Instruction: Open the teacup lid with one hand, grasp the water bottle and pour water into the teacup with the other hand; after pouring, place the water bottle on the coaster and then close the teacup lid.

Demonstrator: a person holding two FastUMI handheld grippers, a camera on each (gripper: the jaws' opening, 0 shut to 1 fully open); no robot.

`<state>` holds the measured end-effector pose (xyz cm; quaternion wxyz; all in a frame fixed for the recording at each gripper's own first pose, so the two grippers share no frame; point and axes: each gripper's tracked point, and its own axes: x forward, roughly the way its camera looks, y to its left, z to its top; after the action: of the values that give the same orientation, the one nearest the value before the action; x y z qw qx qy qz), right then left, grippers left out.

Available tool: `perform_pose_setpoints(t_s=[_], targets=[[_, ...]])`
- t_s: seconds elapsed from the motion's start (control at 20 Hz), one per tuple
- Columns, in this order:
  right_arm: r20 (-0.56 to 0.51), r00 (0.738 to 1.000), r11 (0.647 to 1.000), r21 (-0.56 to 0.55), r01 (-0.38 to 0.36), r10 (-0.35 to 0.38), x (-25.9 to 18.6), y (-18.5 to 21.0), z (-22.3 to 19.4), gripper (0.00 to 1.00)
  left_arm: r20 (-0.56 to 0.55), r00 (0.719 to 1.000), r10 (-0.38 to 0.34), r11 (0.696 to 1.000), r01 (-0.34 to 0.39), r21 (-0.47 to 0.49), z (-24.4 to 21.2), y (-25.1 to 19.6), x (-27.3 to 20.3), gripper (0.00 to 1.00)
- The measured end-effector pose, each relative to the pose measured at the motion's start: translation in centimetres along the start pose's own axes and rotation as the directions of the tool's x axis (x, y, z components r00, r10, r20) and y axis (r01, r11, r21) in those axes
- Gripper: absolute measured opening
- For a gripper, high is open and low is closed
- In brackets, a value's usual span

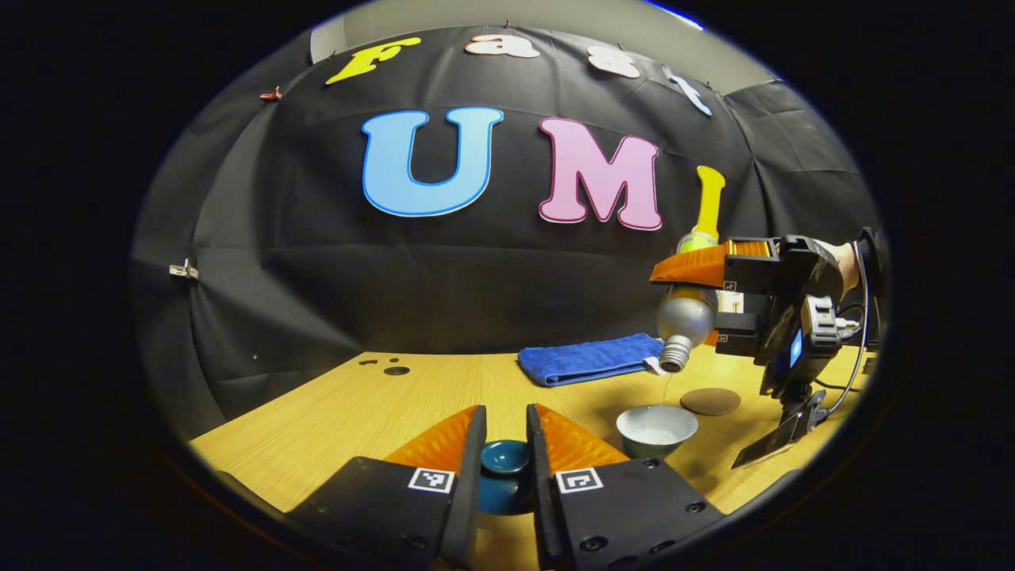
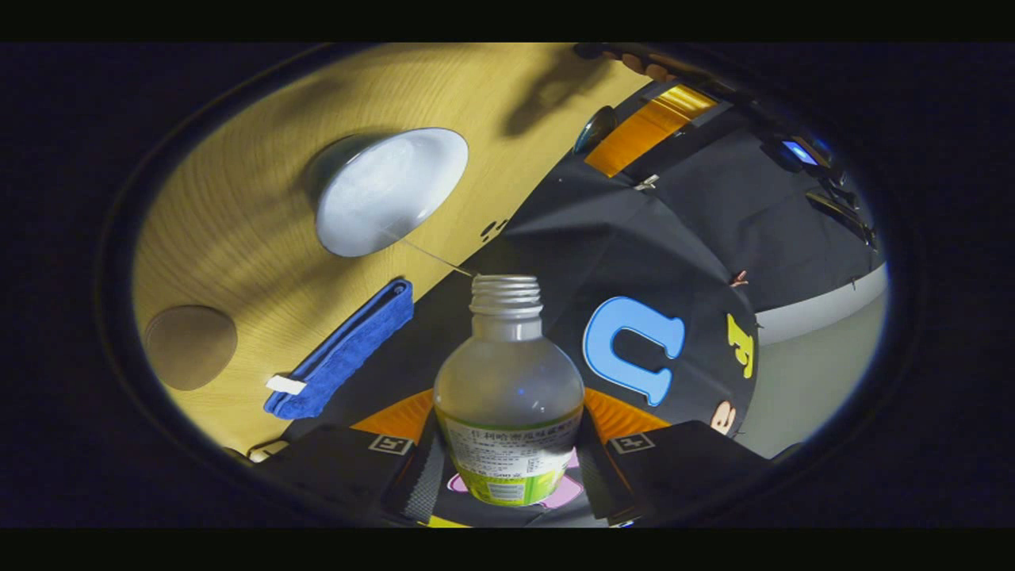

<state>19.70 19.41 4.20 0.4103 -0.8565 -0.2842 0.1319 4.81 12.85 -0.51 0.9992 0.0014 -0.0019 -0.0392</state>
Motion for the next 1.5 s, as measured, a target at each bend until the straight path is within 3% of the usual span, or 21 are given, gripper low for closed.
perform_pose_setpoints(t_s=[0.35, 0.4, 0.65, 1.2, 1.35, 1.5], targets=[[0.004, 1.0, 1.0, -0.005, -0.018, 0.018, -0.1, 0.5, 0.6, 0.71, 0.0, 1.0, 0.0, 1.0, 0.0, 0.0, 0.0, 0.0, 0.0, 0.32], [0.008, 1.0, 1.0, -0.011, -0.021, 0.021, -0.2, 0.6, 0.7, 0.75, 0.0, 1.0, 0.0, 1.0, 0.0, 0.0, 0.0, 0.0, 0.0, 0.32], [0.014, 1.0, 1.0, -0.016, -0.025, 0.026, -0.3, 0.9, 0.9, 0.71, 0.0, 1.0, 0.0, 1.0, 0.0, 0.0, 0.0, 0.0, 0.1, 0.32], [0.005, 1.0, 1.0, -0.001, -0.025, 0.025, -0.9, 0.9, 1.2, 0.74, -0.001, 1.0, 0.0, 1.0, 0.0, 0.0, 0.0, -0.1, 0.0, 0.32], [-0.028, 0.999, 0.999, 0.04, -0.023, 0.024, -0.9, 1.4, 1.0, 0.74, -0.001, 1.0, 0.0, 1.0, 0.0, 0.0, 0.1, 0.0, 0.0, 0.32], [-0.078, 0.997, 0.987, 0.159, -0.015, 0.028, -1.3, 1.7, 0.5, 0.75, -0.001, 1.0, 0.0, 1.0, 0.0, 0.0, 0.1, -0.1, 0.0, 0.33]])
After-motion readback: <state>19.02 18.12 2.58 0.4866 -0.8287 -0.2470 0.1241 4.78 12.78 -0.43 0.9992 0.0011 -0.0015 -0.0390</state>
